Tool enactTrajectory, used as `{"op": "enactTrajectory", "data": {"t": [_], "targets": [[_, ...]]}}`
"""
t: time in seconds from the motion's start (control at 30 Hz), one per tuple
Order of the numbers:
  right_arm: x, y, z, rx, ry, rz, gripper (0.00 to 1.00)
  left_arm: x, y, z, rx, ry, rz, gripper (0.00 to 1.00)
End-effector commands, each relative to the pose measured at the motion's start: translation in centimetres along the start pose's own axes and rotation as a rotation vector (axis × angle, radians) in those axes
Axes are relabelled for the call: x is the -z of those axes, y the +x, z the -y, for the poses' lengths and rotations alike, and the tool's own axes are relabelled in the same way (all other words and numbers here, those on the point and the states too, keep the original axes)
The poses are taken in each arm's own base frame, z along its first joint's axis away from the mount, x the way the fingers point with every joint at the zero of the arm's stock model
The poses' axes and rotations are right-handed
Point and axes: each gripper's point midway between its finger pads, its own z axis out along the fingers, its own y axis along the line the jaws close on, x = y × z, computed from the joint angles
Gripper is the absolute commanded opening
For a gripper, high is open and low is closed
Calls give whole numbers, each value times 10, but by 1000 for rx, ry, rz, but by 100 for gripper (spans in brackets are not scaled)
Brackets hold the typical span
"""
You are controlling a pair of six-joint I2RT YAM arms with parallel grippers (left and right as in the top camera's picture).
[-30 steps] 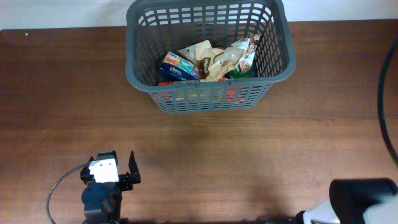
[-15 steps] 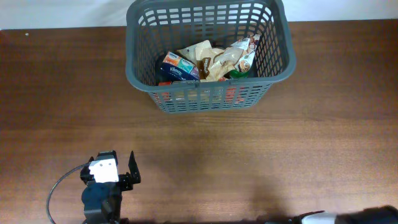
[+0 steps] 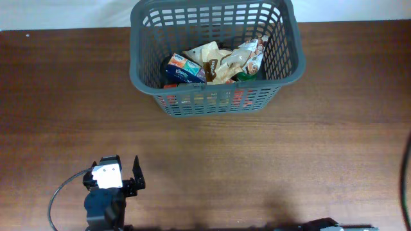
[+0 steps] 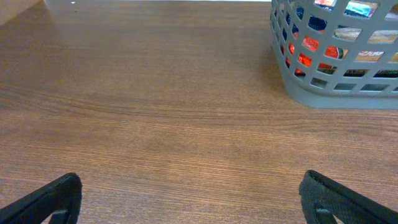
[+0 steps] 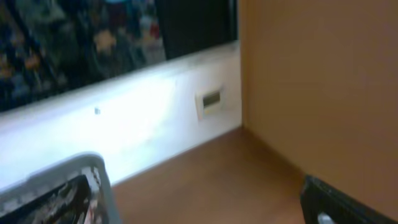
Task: Pack container
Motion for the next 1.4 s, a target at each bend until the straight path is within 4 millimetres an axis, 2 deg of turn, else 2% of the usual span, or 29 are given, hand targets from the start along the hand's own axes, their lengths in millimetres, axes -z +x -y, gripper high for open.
{"op": "enactTrajectory", "data": {"t": [0.0,0.5,0.67,0.8,0.83,0.97,1.3,1.37], "targets": [[-1,26,-4,-1,-48,-21,99,0,1,-3,12,-14,8,99],[-15,145,-6,-69,-206,29,99,0,1,-3,12,-14,8,99],[-23,159,-2,-109,-208,98,99,0,1,-3,12,-14,8,99],[-33,179,-2,-121,-222,121,99,0,1,-3,12,-14,8,99],[-38,191,-6,-125,-249,130,99,0,1,-3,12,-14,8,99],[-49,217,-13,-134,-314,172,99,0,1,-3,13,-14,8,99],[-69,280,-8,-131,-319,182,99,0,1,-3,12,-14,8,99],[-72,294,-11,-71,-334,171,99,0,1,-3,12,-14,8,99]]}}
